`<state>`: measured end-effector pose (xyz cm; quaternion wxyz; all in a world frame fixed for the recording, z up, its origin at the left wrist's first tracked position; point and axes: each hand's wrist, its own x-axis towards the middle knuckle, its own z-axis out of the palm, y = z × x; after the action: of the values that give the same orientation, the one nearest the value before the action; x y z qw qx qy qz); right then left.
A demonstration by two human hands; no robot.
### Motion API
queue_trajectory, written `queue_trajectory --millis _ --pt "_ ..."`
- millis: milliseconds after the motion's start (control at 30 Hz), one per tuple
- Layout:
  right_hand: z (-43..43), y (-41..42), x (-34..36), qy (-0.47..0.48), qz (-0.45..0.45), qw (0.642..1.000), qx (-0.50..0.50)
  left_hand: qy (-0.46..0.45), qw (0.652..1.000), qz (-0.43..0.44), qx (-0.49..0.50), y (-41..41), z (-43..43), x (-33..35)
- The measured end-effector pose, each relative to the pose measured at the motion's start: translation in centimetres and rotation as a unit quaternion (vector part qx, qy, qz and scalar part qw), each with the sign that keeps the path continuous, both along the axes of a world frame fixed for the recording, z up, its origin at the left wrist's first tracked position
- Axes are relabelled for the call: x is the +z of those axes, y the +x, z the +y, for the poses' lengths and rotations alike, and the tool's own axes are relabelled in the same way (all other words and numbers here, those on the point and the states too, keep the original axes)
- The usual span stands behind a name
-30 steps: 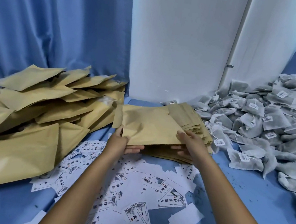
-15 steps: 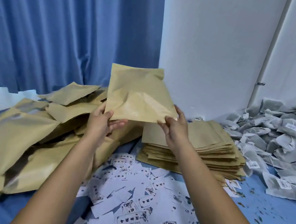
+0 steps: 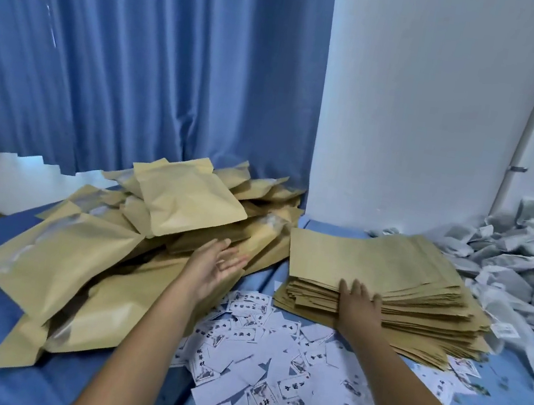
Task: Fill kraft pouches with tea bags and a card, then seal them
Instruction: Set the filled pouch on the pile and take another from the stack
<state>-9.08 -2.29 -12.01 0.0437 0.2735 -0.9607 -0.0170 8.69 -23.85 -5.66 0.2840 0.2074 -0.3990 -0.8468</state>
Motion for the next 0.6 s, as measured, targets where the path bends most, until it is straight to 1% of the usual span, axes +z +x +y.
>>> queue_trajectory --millis 67,100,167,233,300,333,400,433,500,533,567,600 --pt "1.0 -0.7 0.0 -0.015 0.099 0.994 0.033 -0.012 1.000 -0.010 -0.001 -0.5 0.1 -0.1" --pt "1.3 -0.9 0.3 -0.018 0.126 0.991 0.047 -0.023 1.000 -0.020 -0.002 -0.8 0.3 0.0" --pt "1.7 -1.2 0.6 -0.007 0.137 0.987 0.078 -0.044 0.998 -0.041 -0.012 -1.2 1.3 -0.1" --pt "1.8 -1.4 0.8 0.007 0.144 0.984 0.102 -0.055 0.995 -0.069 -0.047 -1.9 3.1 -0.4" --pt "2.1 -1.3 0.9 -0.011 0.137 0.984 0.116 -0.063 0.986 -0.122 -0.092 -3.1 5.5 -1.0" --pt "2.4 -0.9 0.9 -0.032 0.136 0.982 0.124 -0.081 0.978 -0.169 -0.095 -3.9 6.8 -1.5" --pt "3.1 0.6 0.6 -0.089 0.135 0.977 0.138 -0.157 0.949 -0.267 -0.053 -5.8 9.0 -2.3" --pt "3.4 1.4 0.2 -0.124 0.121 0.975 0.138 -0.208 0.927 -0.312 -0.025 -6.5 9.8 -2.6" --pt "4.2 3.2 -0.4 -0.206 0.057 0.967 0.136 -0.311 0.860 -0.405 0.006 -7.3 10.6 -3.3" --pt "4.9 3.9 -0.6 -0.244 0.013 0.960 0.136 -0.344 0.838 -0.424 0.003 -7.5 10.7 -3.8" --pt "5.8 4.5 -0.7 -0.276 -0.023 0.951 0.135 -0.367 0.828 -0.423 -0.004 -7.4 10.8 -4.0" --pt "7.0 4.5 -0.9 -0.304 -0.023 0.945 0.117 -0.384 0.821 -0.423 -0.014 -7.3 10.6 -4.3"
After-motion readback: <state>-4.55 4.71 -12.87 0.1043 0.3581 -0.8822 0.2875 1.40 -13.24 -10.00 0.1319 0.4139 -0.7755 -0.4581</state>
